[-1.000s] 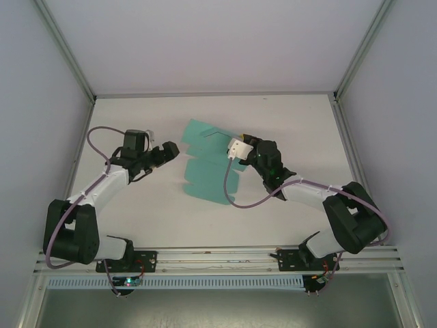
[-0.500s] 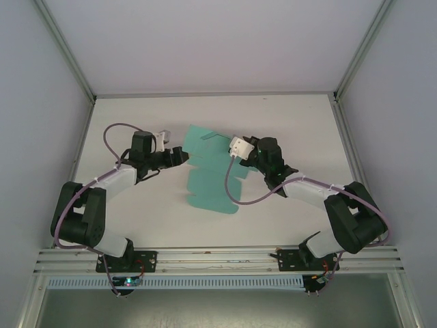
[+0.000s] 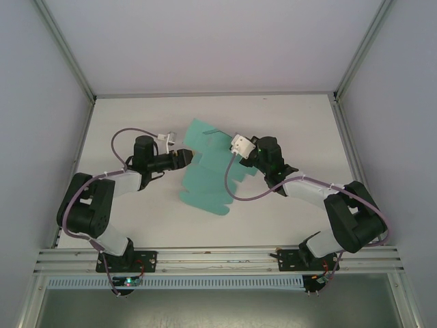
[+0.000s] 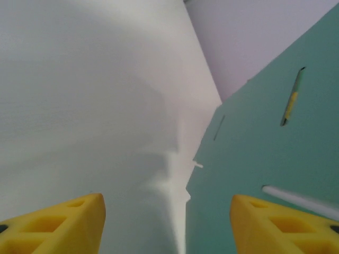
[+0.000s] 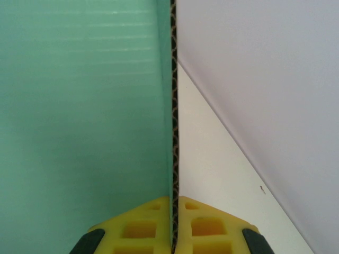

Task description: Assemble paper box

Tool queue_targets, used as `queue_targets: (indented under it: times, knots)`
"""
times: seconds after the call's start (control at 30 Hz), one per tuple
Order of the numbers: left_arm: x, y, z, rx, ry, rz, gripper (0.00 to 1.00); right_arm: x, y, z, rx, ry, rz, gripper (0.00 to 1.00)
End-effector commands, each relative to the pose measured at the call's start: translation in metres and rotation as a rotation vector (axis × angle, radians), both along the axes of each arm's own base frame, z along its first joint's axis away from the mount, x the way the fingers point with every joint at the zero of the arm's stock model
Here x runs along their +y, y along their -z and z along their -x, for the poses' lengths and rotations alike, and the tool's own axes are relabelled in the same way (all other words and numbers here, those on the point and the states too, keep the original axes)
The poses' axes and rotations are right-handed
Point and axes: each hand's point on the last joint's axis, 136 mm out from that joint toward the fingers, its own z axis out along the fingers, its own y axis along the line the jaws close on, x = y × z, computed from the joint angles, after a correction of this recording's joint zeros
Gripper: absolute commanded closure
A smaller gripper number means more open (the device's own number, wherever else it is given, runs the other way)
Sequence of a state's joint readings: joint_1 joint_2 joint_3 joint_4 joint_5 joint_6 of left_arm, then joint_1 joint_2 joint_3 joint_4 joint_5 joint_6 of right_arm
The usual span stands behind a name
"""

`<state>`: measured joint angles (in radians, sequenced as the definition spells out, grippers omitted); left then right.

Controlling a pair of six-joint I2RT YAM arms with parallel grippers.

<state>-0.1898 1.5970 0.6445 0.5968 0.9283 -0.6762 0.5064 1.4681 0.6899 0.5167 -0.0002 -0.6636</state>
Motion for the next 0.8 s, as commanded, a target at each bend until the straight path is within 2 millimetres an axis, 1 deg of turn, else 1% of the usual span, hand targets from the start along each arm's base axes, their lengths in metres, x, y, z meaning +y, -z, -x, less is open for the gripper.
queue_targets:
  times: [0.0,0.07,0.23,0.37,0.47,0.57,0.7,0.77]
  knots:
    - [-0.015,-0.009,0.016,-0.027,0.108,0.075,0.39,0.003,-0.027,-0.011,-0.056,0.029,-0.071,1.00]
    - [-0.015,-0.006,0.017,-0.016,0.106,0.068,0.39,0.002,-0.028,-0.010,-0.056,0.023,-0.069,1.00]
    - [-0.015,-0.013,0.017,-0.040,0.105,0.053,0.38,0.004,-0.021,-0.008,-0.020,0.011,-0.059,1.00]
    - [-0.015,-0.019,0.019,-0.067,0.109,0.051,0.38,0.003,-0.015,-0.011,-0.003,0.031,-0.064,1.00]
    - [-0.017,-0.024,0.021,-0.073,0.123,0.072,0.37,0.006,-0.009,-0.013,0.001,0.046,-0.029,1.00]
    - [-0.016,-0.023,0.024,-0.066,0.121,0.060,0.35,0.006,-0.010,-0.014,-0.004,0.045,-0.026,1.00]
    - [-0.013,-0.023,0.029,-0.059,0.110,0.036,0.34,0.004,-0.010,-0.014,-0.003,0.047,-0.017,1.00]
    - [-0.013,-0.028,0.033,-0.074,0.113,0.034,0.34,0.005,-0.011,-0.012,0.000,0.039,-0.018,1.00]
